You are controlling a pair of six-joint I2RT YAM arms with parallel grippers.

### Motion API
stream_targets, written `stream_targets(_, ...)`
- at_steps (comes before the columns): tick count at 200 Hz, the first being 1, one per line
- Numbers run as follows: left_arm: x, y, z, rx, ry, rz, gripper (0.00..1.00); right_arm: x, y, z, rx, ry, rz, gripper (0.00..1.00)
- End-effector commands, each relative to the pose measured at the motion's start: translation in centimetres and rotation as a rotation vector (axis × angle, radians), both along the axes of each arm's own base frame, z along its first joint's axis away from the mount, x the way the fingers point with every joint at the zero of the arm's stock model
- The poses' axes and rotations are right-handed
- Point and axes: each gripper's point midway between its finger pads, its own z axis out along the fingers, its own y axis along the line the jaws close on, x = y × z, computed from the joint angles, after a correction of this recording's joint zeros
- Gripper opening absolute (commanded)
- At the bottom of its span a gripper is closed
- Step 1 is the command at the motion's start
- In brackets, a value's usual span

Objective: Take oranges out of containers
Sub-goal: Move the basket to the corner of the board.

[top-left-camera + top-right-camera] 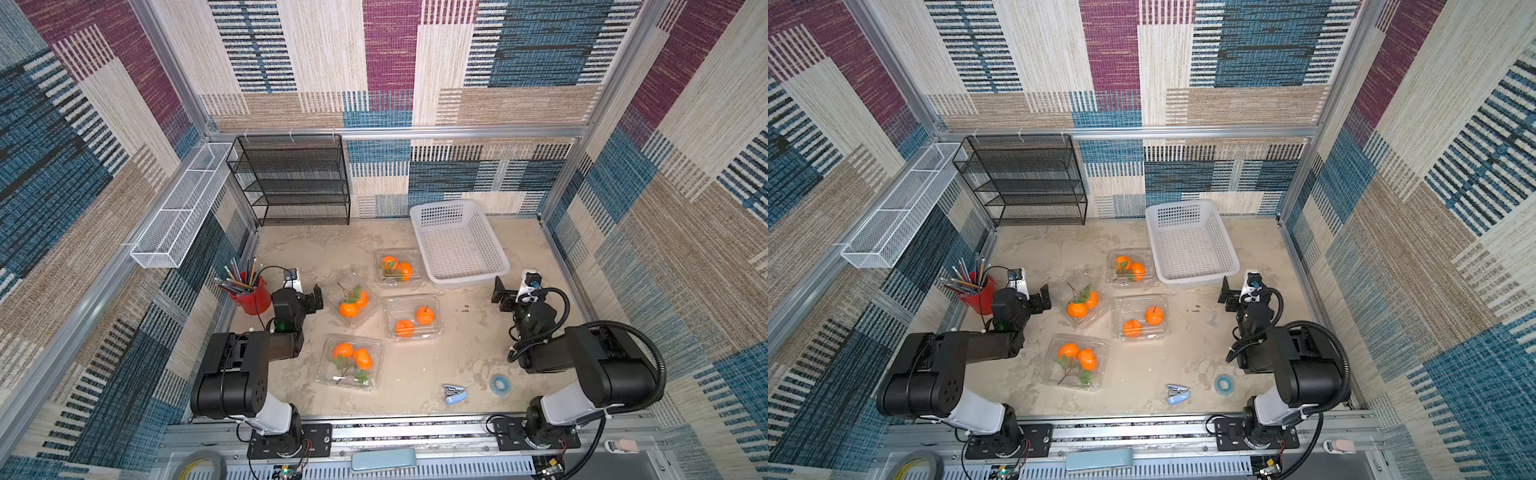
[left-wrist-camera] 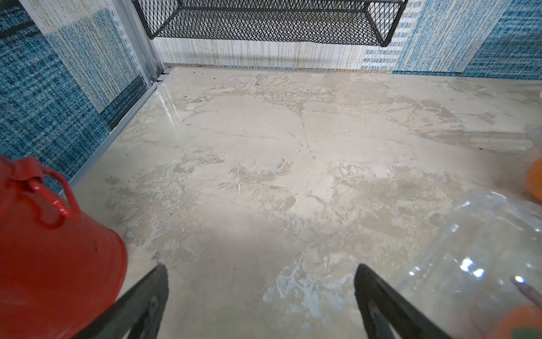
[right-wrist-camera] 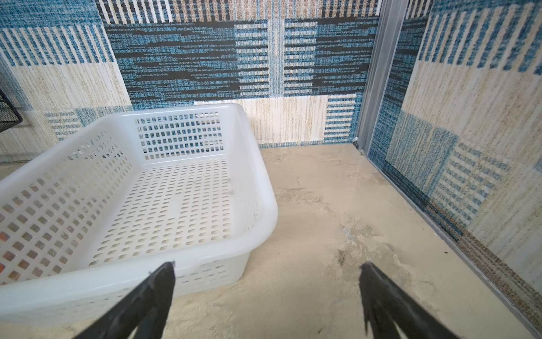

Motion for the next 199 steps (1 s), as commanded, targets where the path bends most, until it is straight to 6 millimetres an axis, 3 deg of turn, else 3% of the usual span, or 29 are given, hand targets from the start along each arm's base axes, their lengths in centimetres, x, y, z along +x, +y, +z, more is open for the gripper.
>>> stream_targets(1,0.30,-0.18,0.50,0.009,-0.014,-0.016,0.99,0.08,0.10,0.80,-0.004,-0.030,0.005,0.98)
stream_targets(199,0.27,-0.21,0.43,0.007,-0.011,-0.017,0.99,0.06,0.09,0.75,-0.005,-0.028,0.005,0.98)
